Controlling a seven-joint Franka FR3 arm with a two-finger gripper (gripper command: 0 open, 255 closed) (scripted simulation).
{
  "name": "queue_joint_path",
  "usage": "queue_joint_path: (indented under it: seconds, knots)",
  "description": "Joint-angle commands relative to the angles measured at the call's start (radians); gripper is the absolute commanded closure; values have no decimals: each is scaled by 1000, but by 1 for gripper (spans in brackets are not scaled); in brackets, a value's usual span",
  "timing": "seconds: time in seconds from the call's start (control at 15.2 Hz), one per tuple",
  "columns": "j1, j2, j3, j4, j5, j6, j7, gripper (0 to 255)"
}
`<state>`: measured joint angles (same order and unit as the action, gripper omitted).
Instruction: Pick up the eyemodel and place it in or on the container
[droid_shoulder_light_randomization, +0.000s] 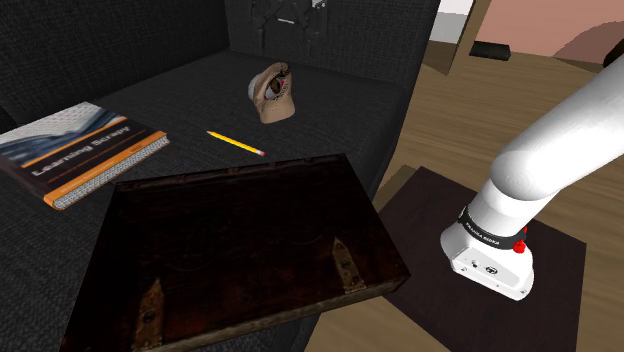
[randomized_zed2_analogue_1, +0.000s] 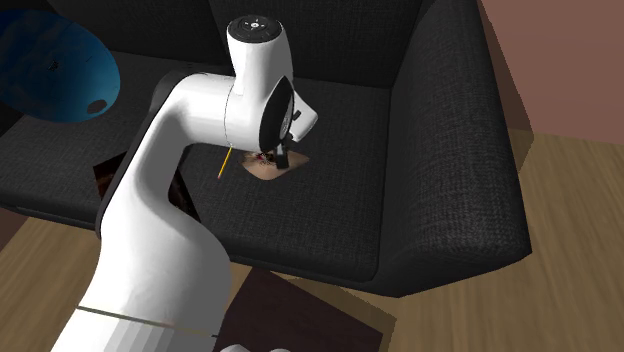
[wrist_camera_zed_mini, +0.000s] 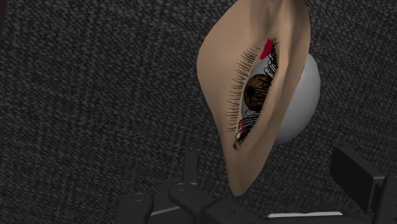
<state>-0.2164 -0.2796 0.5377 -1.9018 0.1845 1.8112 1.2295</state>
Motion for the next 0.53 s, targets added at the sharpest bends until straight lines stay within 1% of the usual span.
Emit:
queue_joint_path:
  seconds: [0.0,0.07,0.46]
  knots:
    - [1,0,3,-26,1,27,0,0]
    - [2,3,6,-45,1,48,0,0]
    - [2,3,6,-45,1,48,0,0]
